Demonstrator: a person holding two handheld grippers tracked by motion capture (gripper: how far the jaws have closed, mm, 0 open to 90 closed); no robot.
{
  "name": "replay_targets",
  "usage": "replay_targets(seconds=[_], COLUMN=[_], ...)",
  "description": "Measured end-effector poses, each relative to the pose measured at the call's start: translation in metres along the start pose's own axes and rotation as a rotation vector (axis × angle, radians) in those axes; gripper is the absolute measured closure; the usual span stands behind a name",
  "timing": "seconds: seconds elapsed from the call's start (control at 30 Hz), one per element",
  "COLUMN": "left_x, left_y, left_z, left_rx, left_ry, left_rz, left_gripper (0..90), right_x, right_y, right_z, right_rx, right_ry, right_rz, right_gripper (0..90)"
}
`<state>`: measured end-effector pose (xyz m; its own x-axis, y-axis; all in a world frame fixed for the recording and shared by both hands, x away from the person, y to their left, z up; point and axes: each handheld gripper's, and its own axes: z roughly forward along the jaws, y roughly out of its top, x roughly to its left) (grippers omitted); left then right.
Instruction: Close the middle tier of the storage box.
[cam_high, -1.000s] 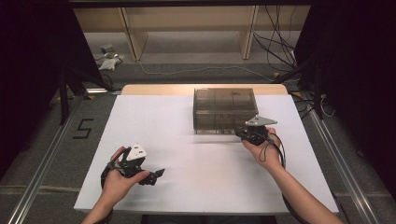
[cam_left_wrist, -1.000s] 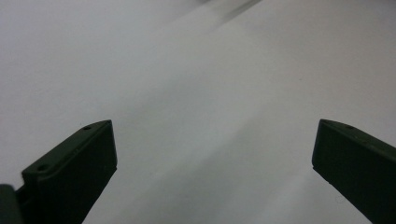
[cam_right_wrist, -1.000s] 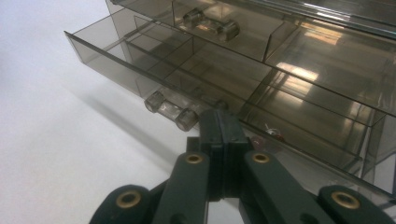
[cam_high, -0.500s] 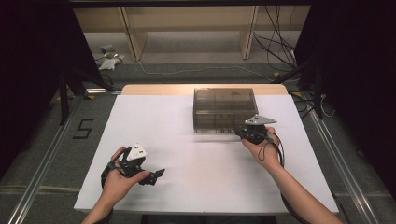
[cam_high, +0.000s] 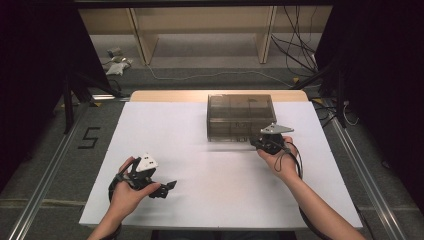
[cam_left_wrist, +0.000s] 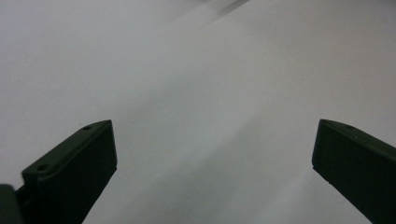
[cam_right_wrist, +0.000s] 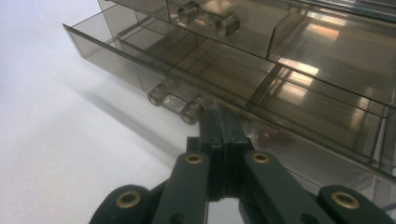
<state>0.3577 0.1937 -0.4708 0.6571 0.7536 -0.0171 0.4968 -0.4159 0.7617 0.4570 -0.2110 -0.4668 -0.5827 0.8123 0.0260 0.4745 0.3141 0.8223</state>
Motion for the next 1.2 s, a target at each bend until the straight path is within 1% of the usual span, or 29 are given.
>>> replay_targets(seconds=[0.13,0.23,0.27,0.37,0.5,0.57,0.7,0.77,0.83,0.97,1.2], left_x=[-0.0011,-0.0036,-0.0043,-0.0043,-0.0042,-0.0045,-0.0042,-0.0037,-0.0036,-0.0032,-0.003], left_y=[0.0008,0.0017,0.002,0.0025,0.0024,0.0021,0.0024,0.0022,0.0021,0.0016,0.0013], left_z=[0.0018,0.002,0.002,0.0019,0.0007,0.0012,0.0013,0.0013,0.0009,0.0005,-0.0002], left_rx=[0.002,-0.004,0.002,0.002,-0.007,-0.003,-0.004,-0.001,-0.006,-0.003,-0.004], left_ry=[-0.002,-0.015,-0.013,-0.009,-0.006,-0.007,-0.009,-0.006,-0.004,-0.004,-0.002], left_rz=[-0.005,-0.015,-0.003,0.005,-0.002,0.004,0.003,0.005,-0.003,0.0,-0.004], left_gripper=[0.1,0.1,0.0,0.0,0.0,0.0,0.1,0.1,0.0,0.0,0.1], right_x=[0.0001,-0.0012,-0.0017,-0.0027,-0.0032,-0.0032,-0.0042,-0.0053,-0.0067,-0.0084,-0.0094], right_y=[0.0001,0.0008,0.0011,0.0018,0.0027,0.0033,0.0044,0.0044,0.0043,0.0049,0.0061], right_z=[0.0016,0.0023,0.0026,0.0026,0.0037,0.0041,0.005,0.0052,0.0052,0.0051,0.0058], right_rx=[0.002,-0.001,-0.002,-0.002,-0.002,0.001,-0.004,-0.003,-0.002,-0.001,0.003], right_ry=[0.0,-0.001,-0.003,-0.006,-0.009,-0.012,-0.022,-0.025,-0.027,-0.036,-0.037], right_rz=[0.004,0.007,0.008,0.01,0.01,0.009,0.005,0.01,0.014,0.01,0.014], right_gripper=[90.0,90.0,90.0,90.0,90.0,90.0,90.0,90.0,90.0,90.0,90.0])
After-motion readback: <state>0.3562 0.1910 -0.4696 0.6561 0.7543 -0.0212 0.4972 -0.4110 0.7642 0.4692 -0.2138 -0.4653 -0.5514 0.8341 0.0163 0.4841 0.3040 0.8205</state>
